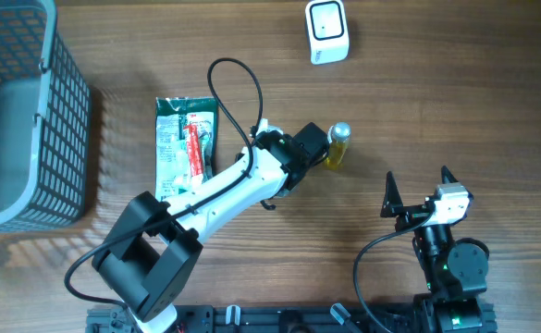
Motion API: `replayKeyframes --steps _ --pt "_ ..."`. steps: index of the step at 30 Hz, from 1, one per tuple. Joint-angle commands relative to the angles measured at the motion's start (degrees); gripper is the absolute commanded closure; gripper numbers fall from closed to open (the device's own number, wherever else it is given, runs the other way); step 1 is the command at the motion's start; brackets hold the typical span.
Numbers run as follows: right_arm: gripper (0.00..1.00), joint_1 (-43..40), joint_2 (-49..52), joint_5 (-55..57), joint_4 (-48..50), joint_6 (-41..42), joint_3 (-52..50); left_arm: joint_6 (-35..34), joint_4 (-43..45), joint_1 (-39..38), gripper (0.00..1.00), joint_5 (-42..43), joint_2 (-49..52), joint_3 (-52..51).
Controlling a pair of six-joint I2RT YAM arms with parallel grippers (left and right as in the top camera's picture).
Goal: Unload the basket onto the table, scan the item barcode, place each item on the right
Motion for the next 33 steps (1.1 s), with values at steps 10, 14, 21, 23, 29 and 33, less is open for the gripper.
replayKeyframes --steps 10,14,21,23,29,33 --pt "0.00 0.2 -0.3 0.5 0.4 -0.5 0.0 -7.4 -0.1 5.9 0.96 -9.5 3.1 0.3" --pt "0.00 0.2 -0.2 0.5 0.4 -0.5 -0.1 -7.4 0.3 7.6 0.96 -7.0 4.3 0.3" --pt "0.00 0.2 -0.3 0.5 0.4 -0.5 -0.1 -7.5 -1.0 7.8 0.96 -6.8 8.6 0.3" --pt "0.00 0.2 -0.2 0.5 0.3 -0.5 -0.1 -7.7 -1.0 7.8 0.96 -6.4 8.6 0.3" --pt "0.00 0.2 -0.2 0.5 0.4 -0.5 0.0 -7.6 -1.3 7.8 0.65 -3.5 8.6 0.3" --pt "0.00 0.2 -0.3 0.5 0.4 -0.5 -0.1 -7.6 -1.2 7.8 0.63 -2.1 6.5 0.4"
